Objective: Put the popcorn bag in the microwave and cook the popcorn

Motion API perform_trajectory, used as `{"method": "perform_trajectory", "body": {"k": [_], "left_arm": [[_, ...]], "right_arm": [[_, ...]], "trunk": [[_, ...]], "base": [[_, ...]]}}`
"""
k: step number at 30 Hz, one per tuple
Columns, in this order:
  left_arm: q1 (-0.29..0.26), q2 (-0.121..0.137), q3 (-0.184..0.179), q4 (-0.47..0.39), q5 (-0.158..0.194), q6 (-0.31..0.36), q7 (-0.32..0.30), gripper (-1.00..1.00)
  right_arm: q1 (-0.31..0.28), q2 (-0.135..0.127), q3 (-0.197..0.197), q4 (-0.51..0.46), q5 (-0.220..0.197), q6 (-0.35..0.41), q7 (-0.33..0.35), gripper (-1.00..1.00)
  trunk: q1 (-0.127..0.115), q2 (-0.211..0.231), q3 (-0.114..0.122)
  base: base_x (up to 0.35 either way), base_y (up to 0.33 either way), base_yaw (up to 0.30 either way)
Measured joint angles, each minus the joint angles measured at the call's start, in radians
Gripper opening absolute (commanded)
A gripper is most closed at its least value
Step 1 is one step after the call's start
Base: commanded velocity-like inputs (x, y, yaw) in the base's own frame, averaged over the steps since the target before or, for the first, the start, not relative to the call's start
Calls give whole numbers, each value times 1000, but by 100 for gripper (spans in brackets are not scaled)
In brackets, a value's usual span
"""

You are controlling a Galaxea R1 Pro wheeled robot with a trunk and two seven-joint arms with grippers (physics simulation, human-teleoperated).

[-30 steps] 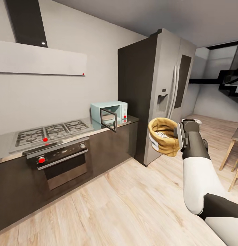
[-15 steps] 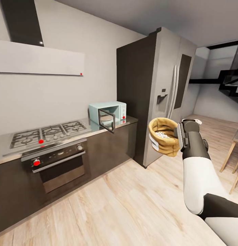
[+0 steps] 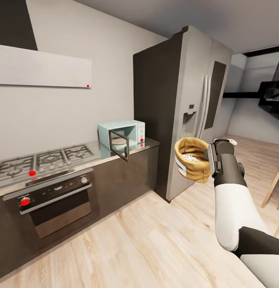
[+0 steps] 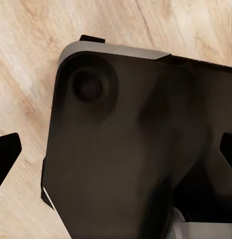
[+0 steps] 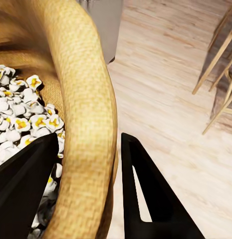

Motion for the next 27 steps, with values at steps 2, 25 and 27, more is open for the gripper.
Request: {"method": "perform_trajectory", "body": {"k": [2,25,27], "left_arm": [[0,0,0,0,1,0,0,100],[0,0,1,0,1,0,0,100],[0,0,1,0,1,0,0,100]], "right_arm": [[0,0,0,0,0,0,0,-100],[0,0,0,0,2,0,-1,-100],[0,0,0,-1,2,0,-1,-100]], "trunk": [[0,0,0],[0,0,0],[0,0,0]], "base": [[302,-104,0],[302,-103,0],[302,-103,11]]}}
